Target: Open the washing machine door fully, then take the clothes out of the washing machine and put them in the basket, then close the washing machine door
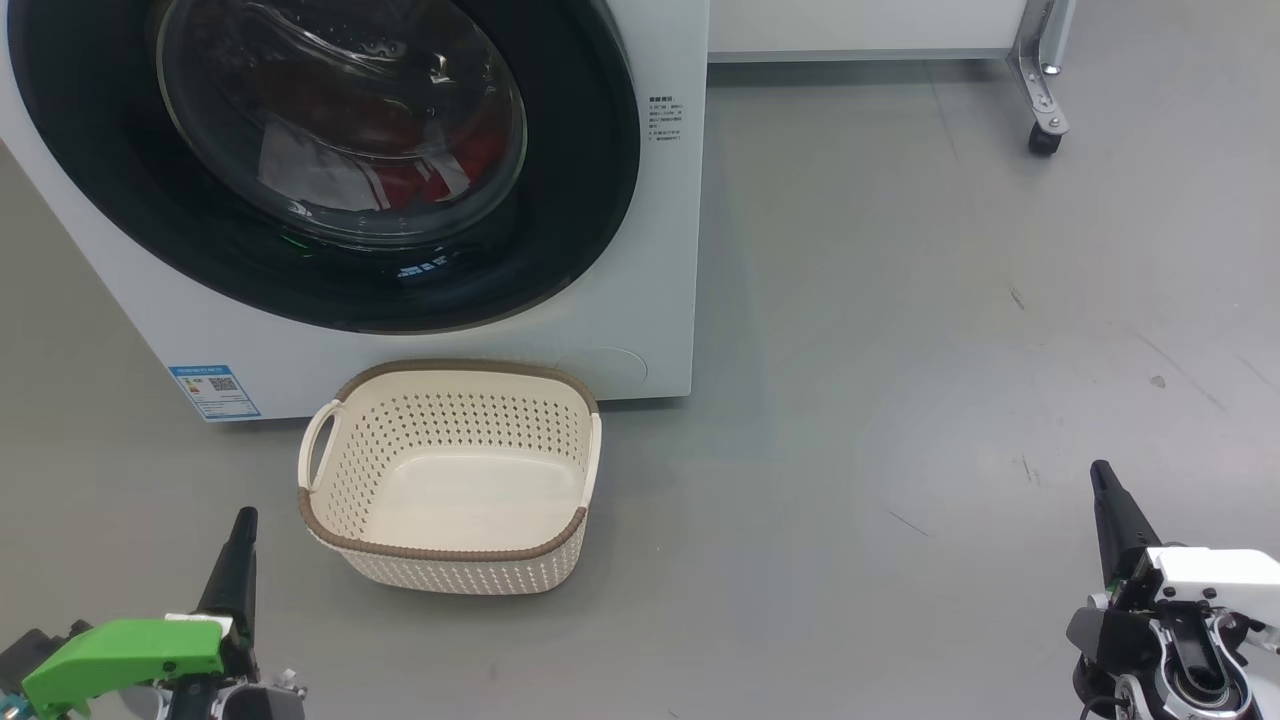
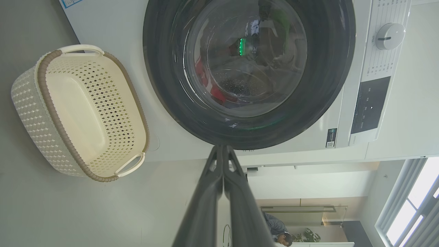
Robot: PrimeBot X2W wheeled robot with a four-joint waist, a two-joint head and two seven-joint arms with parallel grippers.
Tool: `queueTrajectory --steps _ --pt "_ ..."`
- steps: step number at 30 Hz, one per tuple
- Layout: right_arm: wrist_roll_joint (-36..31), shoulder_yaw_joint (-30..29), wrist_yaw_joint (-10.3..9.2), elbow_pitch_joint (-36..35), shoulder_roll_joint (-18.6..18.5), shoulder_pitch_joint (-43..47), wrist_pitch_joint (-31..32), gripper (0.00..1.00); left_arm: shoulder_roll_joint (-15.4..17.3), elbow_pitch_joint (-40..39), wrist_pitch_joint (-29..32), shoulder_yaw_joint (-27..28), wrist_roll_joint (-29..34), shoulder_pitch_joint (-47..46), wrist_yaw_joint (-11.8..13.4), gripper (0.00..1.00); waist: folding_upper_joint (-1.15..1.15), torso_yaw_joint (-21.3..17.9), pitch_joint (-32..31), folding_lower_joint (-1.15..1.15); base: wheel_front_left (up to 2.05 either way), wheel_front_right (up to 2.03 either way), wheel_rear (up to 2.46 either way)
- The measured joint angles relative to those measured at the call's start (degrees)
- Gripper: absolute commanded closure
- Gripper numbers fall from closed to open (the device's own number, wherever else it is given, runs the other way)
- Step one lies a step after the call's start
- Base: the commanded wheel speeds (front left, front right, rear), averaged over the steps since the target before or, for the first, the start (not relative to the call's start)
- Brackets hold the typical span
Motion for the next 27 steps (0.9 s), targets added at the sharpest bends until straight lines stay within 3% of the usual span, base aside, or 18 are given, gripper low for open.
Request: queueTrajectory --steps 27 --pt "-0.1 0.0 0.00 0.0 0.0 0.0 0.0 1.00 0.0 0.0 0.0 0.0 0.0 0.0 0.0 1.00 0.00 0.0 0.0 0.00 0.00 0.00 0.00"
